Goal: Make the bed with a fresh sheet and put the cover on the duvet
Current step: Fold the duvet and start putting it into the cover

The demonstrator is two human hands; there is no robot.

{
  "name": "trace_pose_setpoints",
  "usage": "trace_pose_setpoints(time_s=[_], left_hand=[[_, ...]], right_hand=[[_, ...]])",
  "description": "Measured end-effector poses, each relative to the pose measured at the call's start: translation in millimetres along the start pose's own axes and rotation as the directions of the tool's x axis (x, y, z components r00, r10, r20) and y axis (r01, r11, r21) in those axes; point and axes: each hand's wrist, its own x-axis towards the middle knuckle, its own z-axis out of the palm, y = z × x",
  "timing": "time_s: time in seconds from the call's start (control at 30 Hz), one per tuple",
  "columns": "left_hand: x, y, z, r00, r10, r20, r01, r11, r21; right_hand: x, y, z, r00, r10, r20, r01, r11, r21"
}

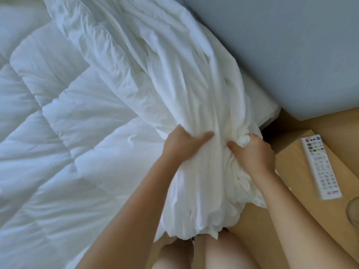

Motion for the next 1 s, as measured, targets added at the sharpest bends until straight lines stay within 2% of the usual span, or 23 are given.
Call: trace_pose_setpoints(time_s=[0.1,0.17,0.2,0.27,0.33,0.4,0.43,0.47,0.53,0.57,0.6,0.67,0.73,0.77,0.8,0.87,1.0], left_hand=[[2,20,21,0.998,0.046,-0.037,-0.046,0.999,0.007],[2,27,28,0.985,0.164,-0.049,-0.158,0.982,0.104],[0,28,30,0.971,0.237,-0.036,-0.226,0.955,0.193],[-6,21,33,0.926,0.378,0.021,-0.362,0.869,0.338],[-14,10,35,0.87,0.489,0.064,-0.486,0.826,0.286],[-16,-7,35,0.845,0.523,0.107,-0.534,0.833,0.147],[-15,-16,32,0.856,0.508,0.091,-0.512,0.858,0.028],[-13,-22,27,0.889,0.458,0.025,-0.452,0.883,-0.131],[-1,-24,11,0.962,0.228,-0.149,-0.272,0.845,-0.46],[10,-21,1,0.976,0.123,-0.177,-0.204,0.799,-0.566],[20,-17,-8,0.988,0.082,-0.13,-0.146,0.767,-0.625],[34,-5,-12,0.984,0.142,0.107,-0.027,0.716,-0.697],[37,10,-10,0.925,0.15,0.35,0.143,0.715,-0.685],[37,12,-10,0.898,0.167,0.407,0.169,0.723,-0.67],[39,12,-11,0.883,0.201,0.424,0.164,0.714,-0.68],[42,7,-21,0.885,0.253,0.39,0.156,0.63,-0.761],[54,3,-54,0.957,0.197,0.213,0.136,0.345,-0.929]], right_hand=[[-8,-7,-9,0.981,-0.095,-0.167,0.102,0.994,0.033],[-14,-24,-17,0.934,-0.21,-0.289,0.274,0.941,0.2],[-14,-37,-20,0.935,-0.242,-0.258,0.32,0.891,0.323],[-9,-68,-20,0.96,-0.279,-0.037,0.263,0.842,0.472],[7,-96,-10,0.941,-0.273,0.201,0.199,0.925,0.323],[22,-117,0,0.928,-0.196,0.318,0.184,0.981,0.066],[29,-123,1,0.938,-0.173,0.301,0.175,0.984,0.02],[36,-125,0,0.954,-0.162,0.254,0.152,0.987,0.056],[42,-126,-4,0.977,-0.168,0.134,0.121,0.946,0.302],[41,-127,-5,0.981,-0.179,0.078,0.13,0.896,0.424],[37,-128,-5,0.98,-0.194,0.031,0.153,0.852,0.501],[28,-131,-2,0.974,-0.224,-0.013,0.198,0.833,0.516],[21,-133,1,0.971,-0.235,-0.032,0.217,0.825,0.521],[19,-134,1,0.973,-0.229,-0.034,0.211,0.815,0.54],[16,-136,0,0.974,-0.227,-0.021,0.199,0.799,0.567],[10,-141,-2,0.961,-0.276,0.031,0.205,0.782,0.589],[-7,-154,1,0.894,-0.44,0.083,0.362,0.819,0.445]])
